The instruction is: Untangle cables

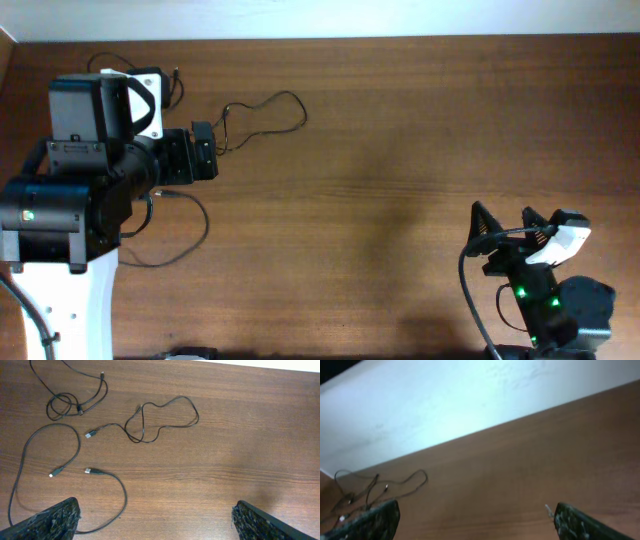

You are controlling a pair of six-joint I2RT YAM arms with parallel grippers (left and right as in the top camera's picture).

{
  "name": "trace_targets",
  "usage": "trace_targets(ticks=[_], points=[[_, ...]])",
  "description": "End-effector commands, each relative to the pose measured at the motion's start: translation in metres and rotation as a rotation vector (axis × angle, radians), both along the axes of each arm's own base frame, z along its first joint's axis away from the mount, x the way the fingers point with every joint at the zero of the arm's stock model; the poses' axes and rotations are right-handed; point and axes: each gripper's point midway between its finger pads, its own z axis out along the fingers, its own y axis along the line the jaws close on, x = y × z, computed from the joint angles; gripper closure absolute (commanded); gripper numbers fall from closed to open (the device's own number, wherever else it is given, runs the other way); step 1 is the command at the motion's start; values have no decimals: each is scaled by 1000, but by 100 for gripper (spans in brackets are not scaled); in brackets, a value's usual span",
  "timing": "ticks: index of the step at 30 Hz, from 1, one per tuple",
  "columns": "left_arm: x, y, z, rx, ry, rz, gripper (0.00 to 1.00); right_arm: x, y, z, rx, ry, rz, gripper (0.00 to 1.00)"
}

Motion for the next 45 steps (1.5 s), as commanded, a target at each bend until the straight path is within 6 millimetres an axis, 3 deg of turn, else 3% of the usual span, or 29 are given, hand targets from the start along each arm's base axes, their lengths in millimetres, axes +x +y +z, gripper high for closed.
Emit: trace_targets(ticks=[1, 6, 15, 30, 37, 43, 45], points=[[-2, -1, 0, -14, 0, 4, 1, -5, 1, -2, 4, -79, 2, 1], [-2, -1, 0, -14, 0, 4, 1, -15, -15, 1, -11, -176, -94, 1], [-2, -1, 0, -14, 0, 4, 1, -14, -28, 0, -16, -173, -168, 1], [-2, -1, 0, -14, 0, 4, 1, -5, -28, -3, 22, -244, -169, 1], [-2, -1, 0, -14, 0, 4, 1, 4, -29, -26, 23, -261, -168, 1], [-2, -1, 0, -14, 0, 4, 1, 6, -28, -27, 19, -299, -165, 2], [-2, -1, 0, -14, 0, 4, 1, 7, -34, -39, 17, -250, -198, 2]])
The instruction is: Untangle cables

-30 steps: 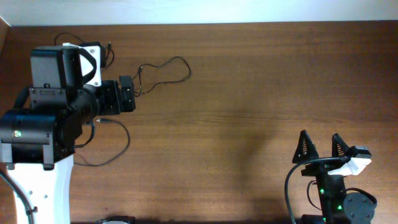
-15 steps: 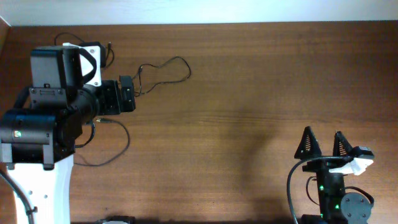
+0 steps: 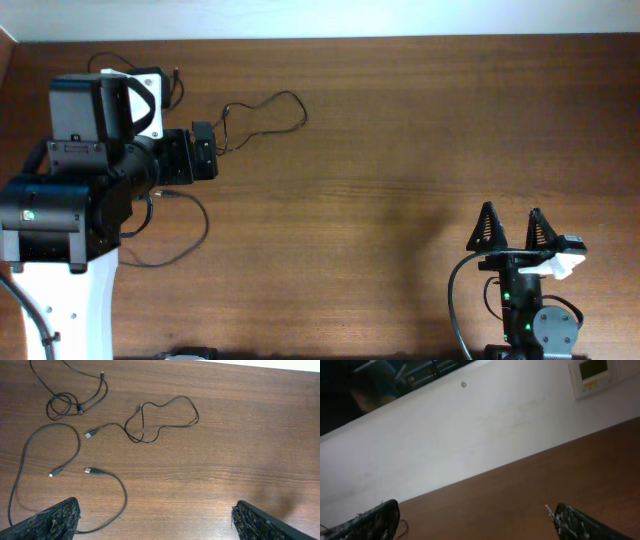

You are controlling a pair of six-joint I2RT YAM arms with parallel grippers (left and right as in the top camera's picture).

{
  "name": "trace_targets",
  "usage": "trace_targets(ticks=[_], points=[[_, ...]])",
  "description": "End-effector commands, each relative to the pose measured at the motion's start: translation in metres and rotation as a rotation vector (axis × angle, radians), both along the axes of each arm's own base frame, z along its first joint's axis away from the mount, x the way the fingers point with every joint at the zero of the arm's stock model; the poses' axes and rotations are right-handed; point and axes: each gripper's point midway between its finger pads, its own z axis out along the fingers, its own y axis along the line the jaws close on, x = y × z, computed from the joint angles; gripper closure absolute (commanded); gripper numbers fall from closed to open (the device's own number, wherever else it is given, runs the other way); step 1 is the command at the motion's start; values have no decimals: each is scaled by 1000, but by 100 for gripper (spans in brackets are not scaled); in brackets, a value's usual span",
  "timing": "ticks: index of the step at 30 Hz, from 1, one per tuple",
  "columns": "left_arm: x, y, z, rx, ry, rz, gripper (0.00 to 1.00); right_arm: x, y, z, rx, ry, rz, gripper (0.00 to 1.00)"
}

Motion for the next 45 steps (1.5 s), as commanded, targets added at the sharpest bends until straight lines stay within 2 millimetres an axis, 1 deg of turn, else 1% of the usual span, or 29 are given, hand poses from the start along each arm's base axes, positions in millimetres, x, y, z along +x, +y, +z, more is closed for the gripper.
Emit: trace_targets(ticks=[1, 4, 6, 10, 12, 15, 18, 45], points=[[-2, -1, 1, -14, -1, 4, 1, 0, -8, -14, 8, 52, -44, 1], [-2, -1, 1, -14, -1, 4, 1, 1, -11, -34, 12, 134, -61, 2], [-2, -1, 1, -14, -1, 4, 1, 0, -10, -49, -31, 195, -61, 2], [-2, -1, 1, -14, -1, 4, 1, 0, -9, -49, -123, 199, -58, 2], [-2, -1, 1, -14, -1, 4, 1, 0, -9, -49, -140, 201, -56, 1], [-2, -1, 1, -14, -1, 4, 1, 0, -8, -49, -139, 201, -49, 2], [-2, -1, 1, -14, -1, 4, 1, 1, 0, -48, -140, 193, -3, 1], [-2, -1, 1, -14, -1, 4, 1, 1, -1, -48, -140, 192, -9, 2]])
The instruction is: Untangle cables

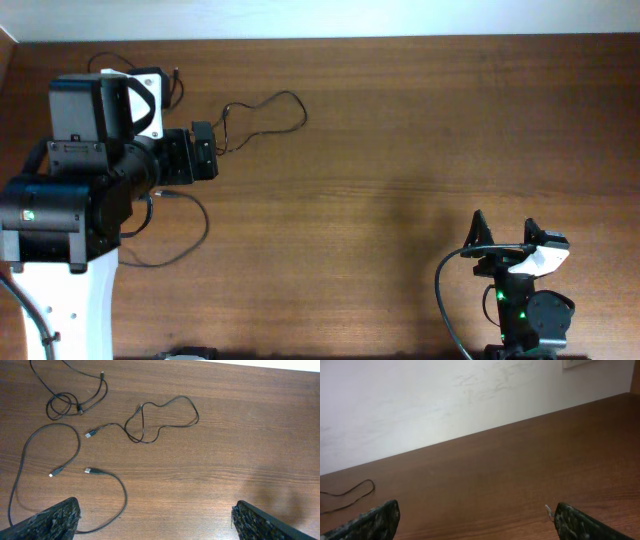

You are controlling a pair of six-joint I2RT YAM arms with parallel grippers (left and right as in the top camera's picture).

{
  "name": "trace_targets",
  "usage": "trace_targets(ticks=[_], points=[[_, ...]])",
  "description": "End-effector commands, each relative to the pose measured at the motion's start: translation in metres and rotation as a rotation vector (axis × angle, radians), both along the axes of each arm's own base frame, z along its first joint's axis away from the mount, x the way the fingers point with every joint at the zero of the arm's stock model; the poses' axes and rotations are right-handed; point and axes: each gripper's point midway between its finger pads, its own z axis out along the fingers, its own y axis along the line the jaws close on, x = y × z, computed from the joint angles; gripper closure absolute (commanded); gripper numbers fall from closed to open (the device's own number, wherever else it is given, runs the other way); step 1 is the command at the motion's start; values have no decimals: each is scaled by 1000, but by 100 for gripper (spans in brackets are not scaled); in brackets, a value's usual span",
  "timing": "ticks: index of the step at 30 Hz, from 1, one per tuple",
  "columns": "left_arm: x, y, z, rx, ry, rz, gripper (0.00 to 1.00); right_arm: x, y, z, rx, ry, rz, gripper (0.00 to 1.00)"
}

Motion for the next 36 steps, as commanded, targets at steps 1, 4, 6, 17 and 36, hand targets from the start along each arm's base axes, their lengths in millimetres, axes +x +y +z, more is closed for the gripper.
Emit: trace_targets(ticks=[1, 4, 6, 17, 36], points=[[-2, -1, 1, -14, -1, 4, 1, 0, 3, -1, -9, -1, 17, 2], [-2, -1, 1, -14, -1, 4, 1, 0, 3, -1, -9, -1, 17, 2], [-2, -1, 1, -14, -1, 4, 1, 0, 3, -1, -9, -1, 17, 1], [-47, 0, 35, 28, -162, -44, 1, 0, 3, -1, -9, -1, 17, 2], [-198, 9, -51, 43, -54, -33, 1, 0, 3, -1, -9, -1, 17, 2]])
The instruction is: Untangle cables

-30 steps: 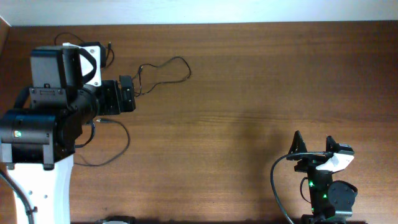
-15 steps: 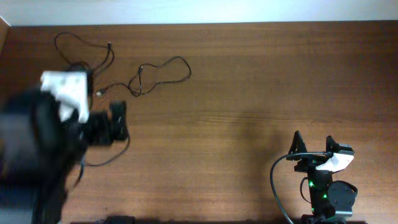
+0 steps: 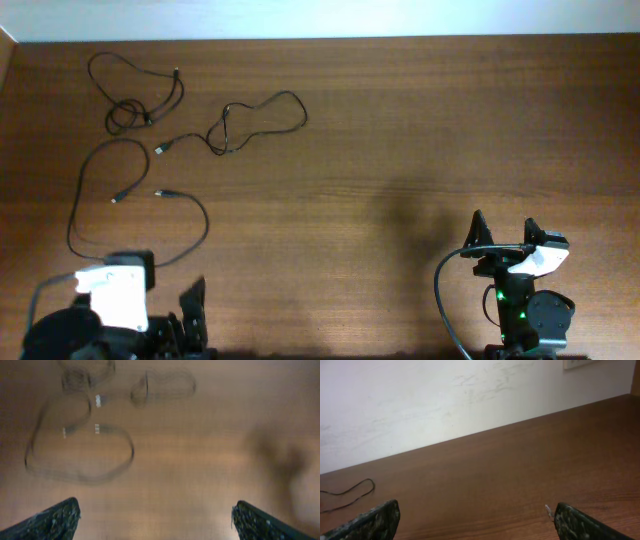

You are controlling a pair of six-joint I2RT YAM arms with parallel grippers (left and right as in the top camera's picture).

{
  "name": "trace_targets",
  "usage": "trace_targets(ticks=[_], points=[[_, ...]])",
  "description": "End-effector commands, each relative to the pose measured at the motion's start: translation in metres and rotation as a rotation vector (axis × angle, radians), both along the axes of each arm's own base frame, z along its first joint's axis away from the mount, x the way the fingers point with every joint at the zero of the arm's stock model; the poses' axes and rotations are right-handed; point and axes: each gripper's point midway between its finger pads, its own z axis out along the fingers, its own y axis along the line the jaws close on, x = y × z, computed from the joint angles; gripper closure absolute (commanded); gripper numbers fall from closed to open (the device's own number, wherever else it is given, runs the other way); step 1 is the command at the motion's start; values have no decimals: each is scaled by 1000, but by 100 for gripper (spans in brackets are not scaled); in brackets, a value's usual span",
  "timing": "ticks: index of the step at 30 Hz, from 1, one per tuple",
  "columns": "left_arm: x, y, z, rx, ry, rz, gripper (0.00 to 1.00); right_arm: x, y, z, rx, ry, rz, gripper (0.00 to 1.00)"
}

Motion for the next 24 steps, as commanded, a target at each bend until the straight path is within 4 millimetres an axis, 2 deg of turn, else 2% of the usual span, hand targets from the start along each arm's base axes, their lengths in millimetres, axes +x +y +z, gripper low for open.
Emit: trace_targets(ticks=[1, 2, 6, 11, 17, 24], points=[[-25, 2, -25, 23, 132, -9, 1, 0, 2, -1, -3, 0, 14, 2], [-31, 2, -30, 24, 165, -10, 1, 0, 2, -1, -3, 0, 14, 2], [-29, 2, -28, 20, 140, -11, 1, 0, 2, -1, -3, 0, 14, 2], [-20, 1, -14, 9, -72, -3, 1, 0, 2, -1, -3, 0, 14, 2], [-26, -4, -27, -12, -328, -26, 1, 0, 2, -1, -3, 0, 14, 2], [-20, -2, -42, -12, -420, -14, 1, 0, 2, -1, -3, 0, 14, 2]])
